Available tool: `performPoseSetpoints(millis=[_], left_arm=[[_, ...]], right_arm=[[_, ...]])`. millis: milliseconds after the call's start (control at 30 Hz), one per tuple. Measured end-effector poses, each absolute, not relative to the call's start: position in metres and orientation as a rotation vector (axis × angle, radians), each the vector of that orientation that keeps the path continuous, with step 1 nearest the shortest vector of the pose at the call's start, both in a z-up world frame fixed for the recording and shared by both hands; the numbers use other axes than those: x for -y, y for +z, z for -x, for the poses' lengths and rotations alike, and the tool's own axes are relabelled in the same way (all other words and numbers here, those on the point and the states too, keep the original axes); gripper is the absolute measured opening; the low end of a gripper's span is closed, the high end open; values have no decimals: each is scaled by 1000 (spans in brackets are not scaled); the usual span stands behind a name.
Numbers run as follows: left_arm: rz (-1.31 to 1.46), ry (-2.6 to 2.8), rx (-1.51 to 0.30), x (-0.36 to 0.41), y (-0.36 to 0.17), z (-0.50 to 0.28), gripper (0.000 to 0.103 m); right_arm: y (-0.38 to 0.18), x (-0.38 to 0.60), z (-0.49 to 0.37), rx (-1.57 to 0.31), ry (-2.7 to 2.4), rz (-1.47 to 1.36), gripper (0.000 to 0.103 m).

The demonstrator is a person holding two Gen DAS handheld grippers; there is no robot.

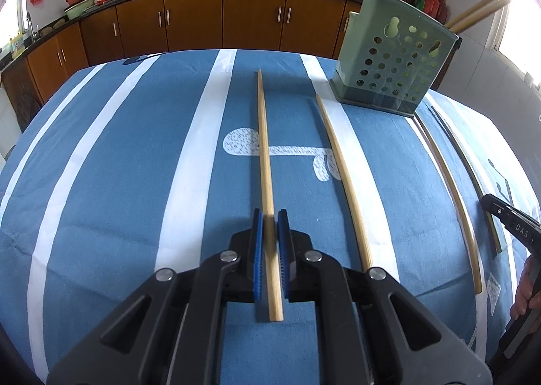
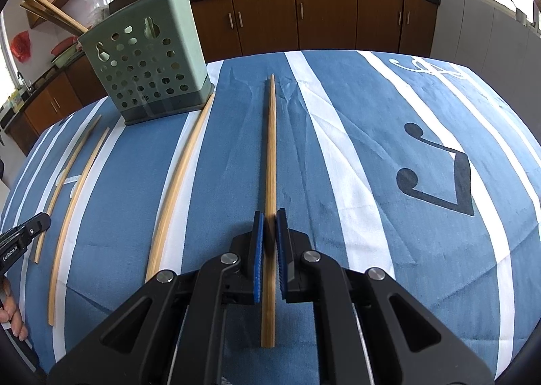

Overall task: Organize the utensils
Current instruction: 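Lift both held chopsticks up over the green utensil holder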

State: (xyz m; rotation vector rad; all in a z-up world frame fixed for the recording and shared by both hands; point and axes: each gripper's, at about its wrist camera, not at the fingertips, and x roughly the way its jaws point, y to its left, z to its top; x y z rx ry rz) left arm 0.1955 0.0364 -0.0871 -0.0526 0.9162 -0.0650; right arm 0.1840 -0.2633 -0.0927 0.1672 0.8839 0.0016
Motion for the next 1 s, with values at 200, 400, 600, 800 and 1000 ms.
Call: performPoseSetpoints(millis=[200, 400, 600, 800, 1000], left_arm=[[32, -76, -933, -37, -83, -192, 8], [34, -88, -853, -40, -50, -189, 8], [65, -100, -759, -43, -13, -188, 8], [122, -107, -660, -47, 22, -183, 8], [141, -119, -579, -49, 52, -179, 8]], right_arm=[[-86, 270, -177, -859, 4, -201, 8], [-56, 282, -169, -763, 4, -236, 8], [-28, 293, -165, -675, -5, -258, 8], [-4, 299, -159, -598, -8, -272, 8], [16, 301, -157, -542, -3, -274, 8]])
